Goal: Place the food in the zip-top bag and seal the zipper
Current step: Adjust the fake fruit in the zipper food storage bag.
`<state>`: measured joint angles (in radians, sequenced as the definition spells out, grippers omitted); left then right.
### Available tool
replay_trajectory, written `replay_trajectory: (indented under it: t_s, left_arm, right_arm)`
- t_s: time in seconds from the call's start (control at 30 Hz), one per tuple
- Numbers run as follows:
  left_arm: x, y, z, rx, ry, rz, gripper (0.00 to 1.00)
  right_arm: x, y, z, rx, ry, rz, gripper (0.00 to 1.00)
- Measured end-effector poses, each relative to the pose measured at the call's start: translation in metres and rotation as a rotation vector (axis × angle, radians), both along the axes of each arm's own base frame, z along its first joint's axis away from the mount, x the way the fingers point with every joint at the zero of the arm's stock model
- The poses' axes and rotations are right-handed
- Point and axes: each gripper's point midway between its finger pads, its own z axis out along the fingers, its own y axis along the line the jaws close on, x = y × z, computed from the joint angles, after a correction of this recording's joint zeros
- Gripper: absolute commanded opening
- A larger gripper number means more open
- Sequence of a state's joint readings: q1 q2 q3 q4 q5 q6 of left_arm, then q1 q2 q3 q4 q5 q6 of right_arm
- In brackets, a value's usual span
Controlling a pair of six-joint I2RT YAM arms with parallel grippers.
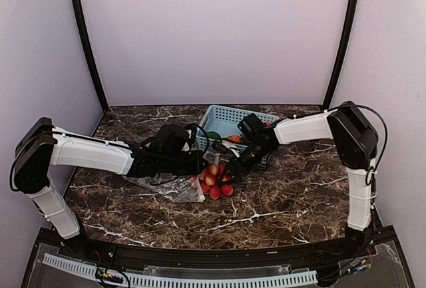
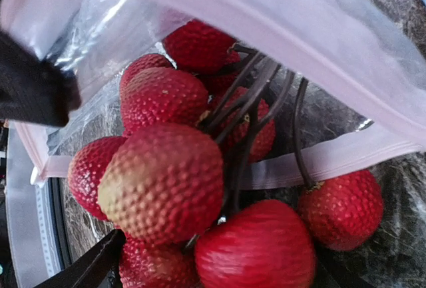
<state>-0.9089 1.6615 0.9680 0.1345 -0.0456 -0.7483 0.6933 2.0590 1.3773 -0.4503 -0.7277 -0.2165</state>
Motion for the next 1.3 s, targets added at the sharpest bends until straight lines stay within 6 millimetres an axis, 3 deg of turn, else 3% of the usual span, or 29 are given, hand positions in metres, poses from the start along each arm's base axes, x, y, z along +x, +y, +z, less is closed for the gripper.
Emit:
replay_trajectory:
  t_s: [0.1,0.17,0.3,0.47,0.63,0.77,0.9,1.0,1.13,1.3]
  left_arm:
    - [0.0,-0.002,0.0,-0.011,0.002,-0.003,0.01]
    - [0.0,-0.003,0.0,-0.017,0.005,-0.004,0.01]
    - [-0.001,-0.006,-0.001,-0.027,0.015,-0.009,0.01]
    - [-0.002,-0.007,0.001,-0.03,0.018,-0.015,0.01]
    - [0.005,-0.012,0.019,-0.047,0.005,-0.024,0.01]
    - [0.011,-0.009,0.04,-0.075,-0.027,-0.005,0.01]
    - [0.007,-0.004,0.076,-0.135,-0.093,0.006,0.01]
    - [0.0,0.009,0.098,-0.186,-0.156,0.029,0.01]
    - [-0.003,0.015,0.104,-0.213,-0.19,0.043,0.01]
    - [-0.005,0.019,0.089,-0.201,-0.185,0.045,0.01]
  right_arm:
    - [-0.004,0.008,-0.007,0.017,0.058,-0.001,0.47]
    - [-0.004,0.014,-0.011,0.03,0.092,0.0,0.39]
    - [-0.005,0.025,-0.006,0.072,0.181,-0.013,0.33]
    - [-0.003,0.038,0.025,0.181,0.27,-0.025,0.29]
    - [0.0,0.046,0.05,0.238,0.323,-0.043,0.27]
    - [0.006,0.052,0.062,0.248,0.339,-0.062,0.34]
    - [0.012,0.057,0.073,0.261,0.3,-0.064,0.61]
    - [0.009,0.054,0.084,0.249,0.242,-0.06,0.75]
    - [0.005,0.039,0.125,0.265,0.104,-0.036,0.86]
    - [0.001,0.013,0.195,0.348,-0.057,-0.012,0.87]
